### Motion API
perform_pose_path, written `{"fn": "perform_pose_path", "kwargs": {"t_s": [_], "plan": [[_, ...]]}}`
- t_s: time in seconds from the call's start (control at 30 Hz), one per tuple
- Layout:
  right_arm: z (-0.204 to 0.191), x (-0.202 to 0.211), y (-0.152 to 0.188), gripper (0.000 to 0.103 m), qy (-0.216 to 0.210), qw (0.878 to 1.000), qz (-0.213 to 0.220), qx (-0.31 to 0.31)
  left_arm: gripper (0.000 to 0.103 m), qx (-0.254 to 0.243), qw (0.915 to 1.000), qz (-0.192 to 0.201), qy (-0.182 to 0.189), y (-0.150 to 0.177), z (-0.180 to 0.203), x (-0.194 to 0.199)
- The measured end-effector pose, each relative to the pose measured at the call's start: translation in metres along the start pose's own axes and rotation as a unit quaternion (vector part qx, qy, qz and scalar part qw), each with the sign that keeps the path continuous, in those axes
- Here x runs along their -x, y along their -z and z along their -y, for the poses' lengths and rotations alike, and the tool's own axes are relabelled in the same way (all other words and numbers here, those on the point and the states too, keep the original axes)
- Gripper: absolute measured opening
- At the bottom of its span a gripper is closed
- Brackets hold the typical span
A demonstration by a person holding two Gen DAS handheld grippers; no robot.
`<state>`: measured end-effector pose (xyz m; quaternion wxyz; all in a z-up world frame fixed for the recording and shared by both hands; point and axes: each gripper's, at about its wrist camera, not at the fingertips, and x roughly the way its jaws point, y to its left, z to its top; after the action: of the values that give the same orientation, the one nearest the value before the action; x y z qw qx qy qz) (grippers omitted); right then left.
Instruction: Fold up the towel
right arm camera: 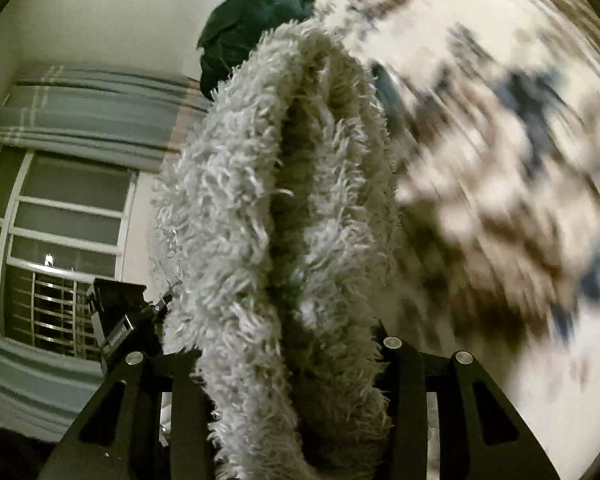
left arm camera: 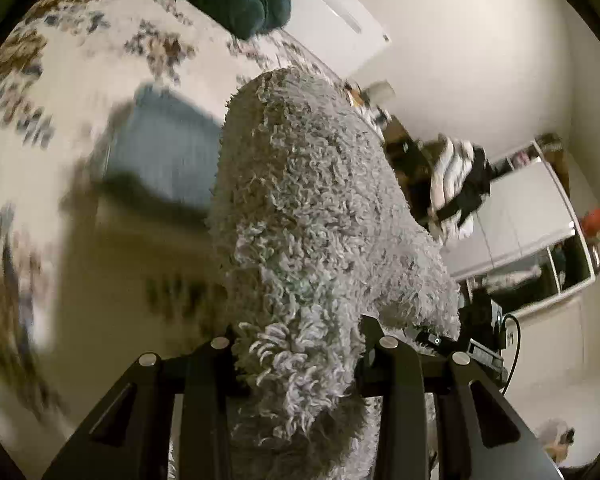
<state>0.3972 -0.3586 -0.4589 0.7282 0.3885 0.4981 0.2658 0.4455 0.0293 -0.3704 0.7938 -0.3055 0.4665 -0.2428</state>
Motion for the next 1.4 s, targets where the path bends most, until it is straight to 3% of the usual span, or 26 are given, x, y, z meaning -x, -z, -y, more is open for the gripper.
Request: {"fn": "perform_pose_path", "kwargs": {"t_s": [0.13, 0.27, 0.43, 0.53, 0.6, 0.63, 0.77, 0.83, 0.93, 1.13, 1.17, 1.23, 1.3, 1.4], "plan": [[-0.02, -0.064, -0.091, 0.043, 0.003, 1.0, -0.001, 0.007, 0.031, 0.009, 0.9999, 0.011, -0.005, -0.085, -0.034, -0.033], [-0.029, -0.131, -0.148, 0.043, 0.021, 1.0, -0.011, 0.007, 0.032, 0.02, 0.9994, -0.008, -0.027, -0.143, -0.076, -0.073], [-0.012, -0.187, -0.199, 0.044, 0.055, 0.998, -0.037, -0.011, 0.039, 0.045, 0.9943, -0.065, -0.072, -0.161, -0.132, -0.109], [-0.006, -0.195, -0.214, 0.06, 0.088, 0.995, -0.046, -0.025, 0.043, 0.049, 0.9937, -0.071, -0.072, -0.158, -0.137, -0.107], [-0.012, -0.192, -0.218, 0.077, 0.127, 0.991, -0.048, -0.016, 0.045, 0.046, 0.9928, -0.067, -0.088, -0.149, -0.13, -0.096], [-0.019, -0.185, -0.214, 0.079, 0.155, 0.987, -0.044, -0.002, 0.045, 0.043, 0.9922, -0.065, -0.097, -0.144, -0.125, -0.09], [-0.04, -0.154, -0.187, 0.079, 0.217, 0.975, -0.018, 0.048, 0.054, 0.032, 0.9896, -0.044, -0.133, -0.126, -0.11, -0.066], [-0.045, -0.137, -0.176, 0.079, 0.236, 0.97, -0.005, 0.052, 0.074, 0.014, 0.986, -0.039, -0.162, -0.115, -0.102, -0.06], [-0.031, -0.12, -0.152, 0.079, 0.26, 0.965, -0.002, 0.03, 0.083, -0.006, 0.9795, -0.041, -0.197, -0.106, -0.098, -0.062], [-0.022, -0.124, -0.135, 0.079, 0.299, 0.954, -0.008, 0.031, 0.086, -0.043, 0.9671, -0.027, -0.249, -0.089, -0.075, -0.057], [-0.028, -0.123, -0.134, 0.079, 0.311, 0.95, 0.0, 0.042, 0.086, -0.052, 0.9635, -0.02, -0.262, -0.088, -0.068, -0.055], [-0.045, -0.117, -0.131, 0.089, 0.338, 0.939, 0.02, 0.065, 0.088, -0.08, 0.9541, -0.003, -0.288, -0.082, -0.049, -0.049], [-0.068, -0.11, -0.123, 0.099, 0.375, 0.921, 0.043, 0.095, 0.088, -0.104, 0.9426, 0.009, -0.317, -0.075, -0.029, -0.042], [-0.105, -0.098, -0.104, 0.103, 0.422, 0.893, 0.074, 0.139, 0.088, -0.131, 0.9314, 0.03, -0.338, -0.061, 0.004, -0.024]]}}
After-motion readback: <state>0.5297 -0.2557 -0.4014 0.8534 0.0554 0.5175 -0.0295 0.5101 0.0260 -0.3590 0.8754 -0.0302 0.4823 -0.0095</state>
